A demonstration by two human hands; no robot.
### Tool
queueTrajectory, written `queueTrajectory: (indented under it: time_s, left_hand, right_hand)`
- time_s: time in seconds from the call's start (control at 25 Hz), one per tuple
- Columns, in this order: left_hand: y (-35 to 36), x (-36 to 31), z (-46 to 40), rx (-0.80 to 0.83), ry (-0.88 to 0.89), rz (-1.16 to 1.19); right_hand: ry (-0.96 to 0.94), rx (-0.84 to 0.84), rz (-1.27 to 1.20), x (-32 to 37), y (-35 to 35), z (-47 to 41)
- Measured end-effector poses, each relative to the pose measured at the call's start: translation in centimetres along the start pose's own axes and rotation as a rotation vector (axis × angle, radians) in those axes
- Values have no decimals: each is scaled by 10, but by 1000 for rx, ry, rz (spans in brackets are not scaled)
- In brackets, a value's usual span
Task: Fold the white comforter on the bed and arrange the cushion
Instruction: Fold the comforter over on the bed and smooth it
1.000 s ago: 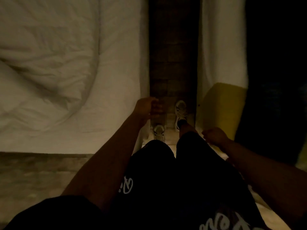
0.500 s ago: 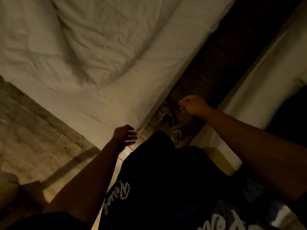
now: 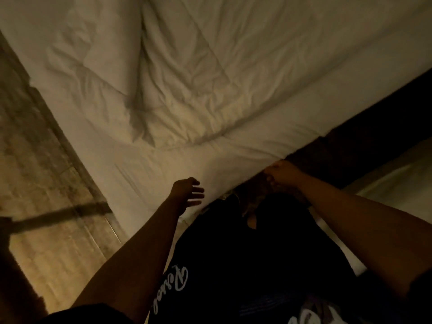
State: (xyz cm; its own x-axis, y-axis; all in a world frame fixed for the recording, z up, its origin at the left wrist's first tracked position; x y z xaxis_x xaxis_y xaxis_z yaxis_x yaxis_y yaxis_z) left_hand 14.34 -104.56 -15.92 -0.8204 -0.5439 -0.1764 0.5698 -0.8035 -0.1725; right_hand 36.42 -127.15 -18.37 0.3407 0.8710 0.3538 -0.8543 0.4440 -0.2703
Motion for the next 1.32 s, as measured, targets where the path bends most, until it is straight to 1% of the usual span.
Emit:
queueTrajectory:
  time_s: [0.16,0.28,0.4,0.48,0.6,0.68,0.76,0.88,0.96,1.04,1.16,1.24,1.32]
  left_hand:
    - [27,-68,1,10,106,119]
    - [57,-110,7,19,125,195]
    - [84,-144,13,-11,136,286]
    - [100,-154,16,-53,119,343]
    - [135,-151,22,-87,47,315]
    - [158,-141,24,-78,-26,308]
    - [177,-125,26,-42,-113,357]
    - [192,-104,22,-7,-201,433]
    - [189,-99,13,5,-212,493]
    - [174,-96,5,-10,-206,585]
    - [129,-94,-10,-81,-174,710]
    - [82,-94,-27,-94,-132,738]
    - [31,-88,-45,-146,-104,766]
  right_hand:
    - [99,-5,80,-12,-49,-15]
    - [131,4,57,-13,-84,-35]
    - [148,27,-11,-7,-119,-52]
    - [150,49,-31,-4,-142,-65]
    - [204,81,42,6,-180,-81]
    - [225,123,120,22,-194,-93]
    - [203,167,222,49,-196,-103]
    - [148,154,241,93,-184,-113]
    - [100,158,254,124,-164,-117]
    - [49,210,300,152,-131,-117]
    - [-57,273,369,200,-69,-114]
    - [-120,305,356,236,-17,-112]
    - [-171,331,350,269,35,-108]
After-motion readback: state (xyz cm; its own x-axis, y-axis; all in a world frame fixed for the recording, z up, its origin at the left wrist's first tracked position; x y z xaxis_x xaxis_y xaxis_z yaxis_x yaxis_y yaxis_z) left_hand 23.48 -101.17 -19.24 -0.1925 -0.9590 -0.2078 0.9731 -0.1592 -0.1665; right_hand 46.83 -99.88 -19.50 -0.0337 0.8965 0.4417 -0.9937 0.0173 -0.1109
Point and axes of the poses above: each hand's wrist, its own z-axis away from the middle knuckle, its own y-axis out of the palm, x = y × z, the point moved 4 cm from there along -z, towards the middle knuckle, and after that the axes turned 4 degrees about -z, right-handed, at the moved point
